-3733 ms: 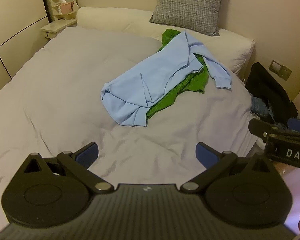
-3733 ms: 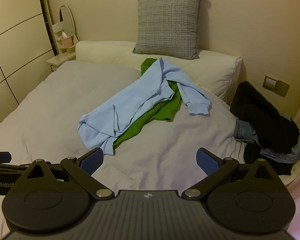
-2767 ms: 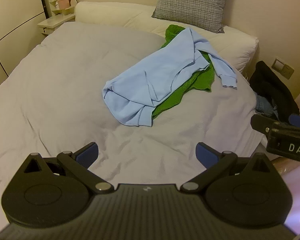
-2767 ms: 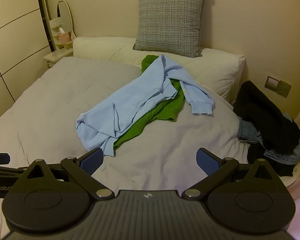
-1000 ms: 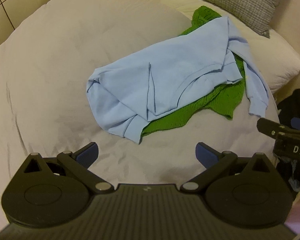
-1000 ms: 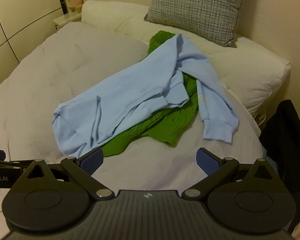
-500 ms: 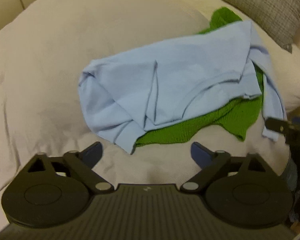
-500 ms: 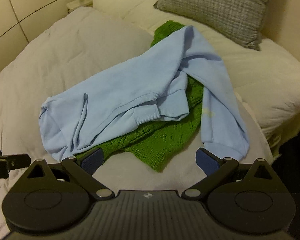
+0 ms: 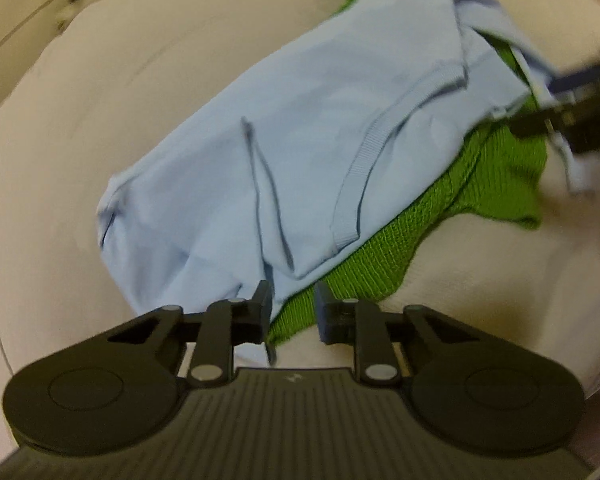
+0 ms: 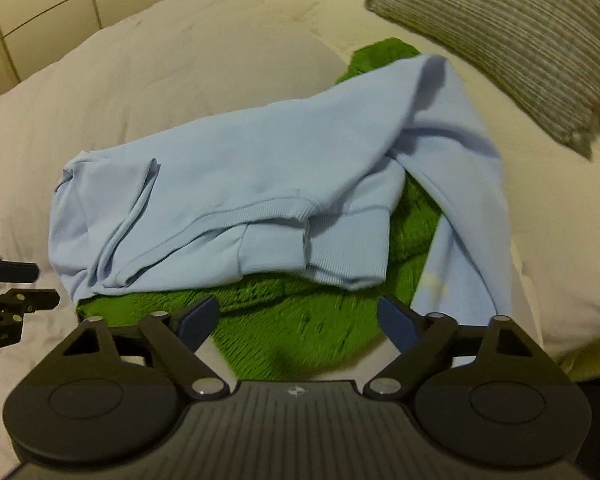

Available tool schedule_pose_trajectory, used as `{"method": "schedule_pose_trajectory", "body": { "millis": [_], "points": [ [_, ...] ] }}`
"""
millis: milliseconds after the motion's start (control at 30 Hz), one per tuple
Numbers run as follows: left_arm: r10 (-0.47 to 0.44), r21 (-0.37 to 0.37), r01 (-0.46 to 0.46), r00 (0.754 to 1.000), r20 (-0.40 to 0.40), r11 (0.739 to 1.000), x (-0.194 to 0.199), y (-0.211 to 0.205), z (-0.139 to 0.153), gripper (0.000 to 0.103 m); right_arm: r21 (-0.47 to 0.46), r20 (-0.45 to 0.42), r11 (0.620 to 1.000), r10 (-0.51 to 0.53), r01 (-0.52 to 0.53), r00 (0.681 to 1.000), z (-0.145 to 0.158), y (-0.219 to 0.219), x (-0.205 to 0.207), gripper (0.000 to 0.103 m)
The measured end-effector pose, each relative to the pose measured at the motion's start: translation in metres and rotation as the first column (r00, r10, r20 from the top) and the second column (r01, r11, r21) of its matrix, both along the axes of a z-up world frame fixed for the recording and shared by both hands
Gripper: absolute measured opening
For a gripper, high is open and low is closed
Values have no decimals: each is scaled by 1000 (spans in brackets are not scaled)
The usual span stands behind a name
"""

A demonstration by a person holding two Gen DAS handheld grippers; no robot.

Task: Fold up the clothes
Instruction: 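Move both grippers toward the light-blue sweatshirt on the green sweater, then grasp the sweatshirt hem with the left gripper while the right gripper grasps the other hem corner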

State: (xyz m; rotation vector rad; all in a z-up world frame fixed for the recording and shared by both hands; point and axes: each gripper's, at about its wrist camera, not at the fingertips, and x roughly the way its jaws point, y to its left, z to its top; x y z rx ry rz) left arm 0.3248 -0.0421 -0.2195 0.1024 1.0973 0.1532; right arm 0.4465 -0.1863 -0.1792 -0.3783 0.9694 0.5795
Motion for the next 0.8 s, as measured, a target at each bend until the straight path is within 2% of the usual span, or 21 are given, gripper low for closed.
{"method": "schedule_pose_trajectory", "body": {
  "millis": [67, 167, 267, 333, 433, 500, 533, 633, 667, 700, 800],
  "points": [
    [-51, 57, 50, 999, 1, 997, 6, -5, -9, 19, -9, 10, 999, 33, -33, 999, -5, 3, 8, 79],
    [-147, 150, 148, 989, -18, 978, 11, -12, -28, 18, -44, 30, 995, 93, -92, 995, -14, 9, 18, 70],
    [-250, 245, 257, 966, -62, 935, 9, -20, -48, 19, -79, 46, 987, 147, -143, 988, -24, 13, 28, 61],
    [-320, 311, 331, 943, -88, 891, 5, -25, -61, 20, -92, 48, 981, 173, -168, 984, -27, 14, 32, 61],
    [-425, 401, 440, 896, -131, 804, -2, -34, -80, 24, -105, 50, 974, 209, -203, 977, -32, 15, 38, 61],
    [-505, 465, 517, 848, -162, 718, -12, -41, -91, 24, -103, 48, 970, 225, -219, 973, -33, 16, 41, 62],
    [-537, 488, 545, 826, -173, 682, -17, -44, -95, 24, -104, 48, 968, 233, -227, 971, -33, 17, 42, 62],
    [-594, 534, 598, 778, -207, 598, -33, -45, -107, 25, -107, 47, 964, 249, -243, 967, -31, 20, 43, 65],
    [-615, 551, 616, 757, -220, 562, -39, -44, -111, 26, -109, 48, 963, 251, -245, 967, -30, 20, 44, 65],
    [-635, 569, 633, 737, -234, 525, -45, -43, -115, 27, -110, 49, 963, 254, -247, 966, -29, 21, 44, 66],
    [-692, 643, 663, 668, -274, 385, -58, -44, -129, 35, -108, 56, 964, 251, -244, 966, -27, 23, 47, 69]
  ]
}}
